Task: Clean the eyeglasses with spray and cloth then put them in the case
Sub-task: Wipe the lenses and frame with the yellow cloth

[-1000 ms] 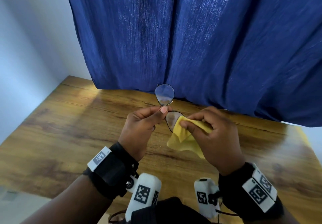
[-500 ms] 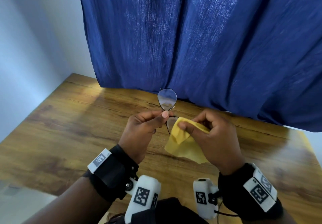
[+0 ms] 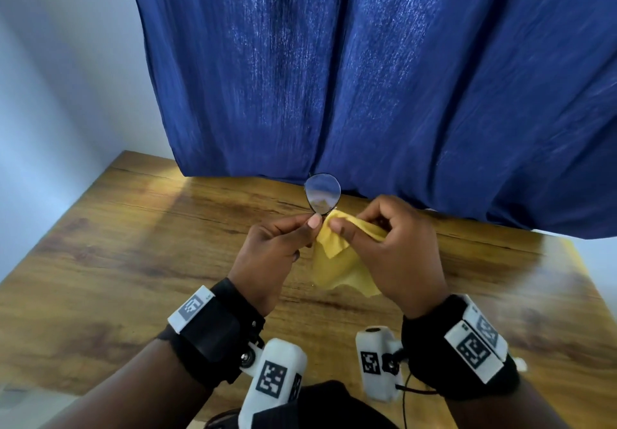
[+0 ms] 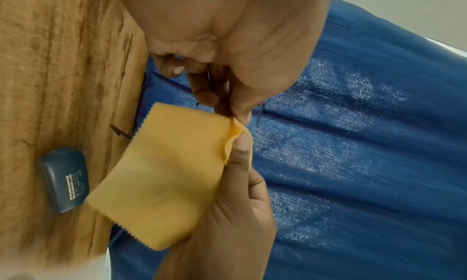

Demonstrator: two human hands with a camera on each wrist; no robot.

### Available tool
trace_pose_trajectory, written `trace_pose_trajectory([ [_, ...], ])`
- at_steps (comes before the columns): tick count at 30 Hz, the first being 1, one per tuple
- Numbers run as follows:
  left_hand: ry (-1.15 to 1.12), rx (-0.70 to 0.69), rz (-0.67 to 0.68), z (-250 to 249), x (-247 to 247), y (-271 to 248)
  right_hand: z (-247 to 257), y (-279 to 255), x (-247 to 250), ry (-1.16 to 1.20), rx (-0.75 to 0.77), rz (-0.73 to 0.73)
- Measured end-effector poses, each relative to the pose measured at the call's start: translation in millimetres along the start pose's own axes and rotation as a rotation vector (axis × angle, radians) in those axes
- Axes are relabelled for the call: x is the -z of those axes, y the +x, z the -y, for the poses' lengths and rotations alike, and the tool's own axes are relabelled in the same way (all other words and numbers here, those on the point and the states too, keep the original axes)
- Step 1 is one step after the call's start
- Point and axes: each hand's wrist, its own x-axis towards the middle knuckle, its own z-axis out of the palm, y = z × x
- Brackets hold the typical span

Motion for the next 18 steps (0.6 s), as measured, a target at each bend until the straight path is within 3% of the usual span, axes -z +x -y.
trace_pose_trajectory([
  [4,-0.024,-0.022,0.052,1,-9,1,1,-1,3,-0.037,0.036,0.015],
  [13,0.067,-0.134,0.017,1,-17,0,-24,-8,30,-0.020,-0.104,0.044],
  [18,0.056,-0.123,0.072,7,-33,-4,-19,-5,26,0.032,-0.012,0.087],
])
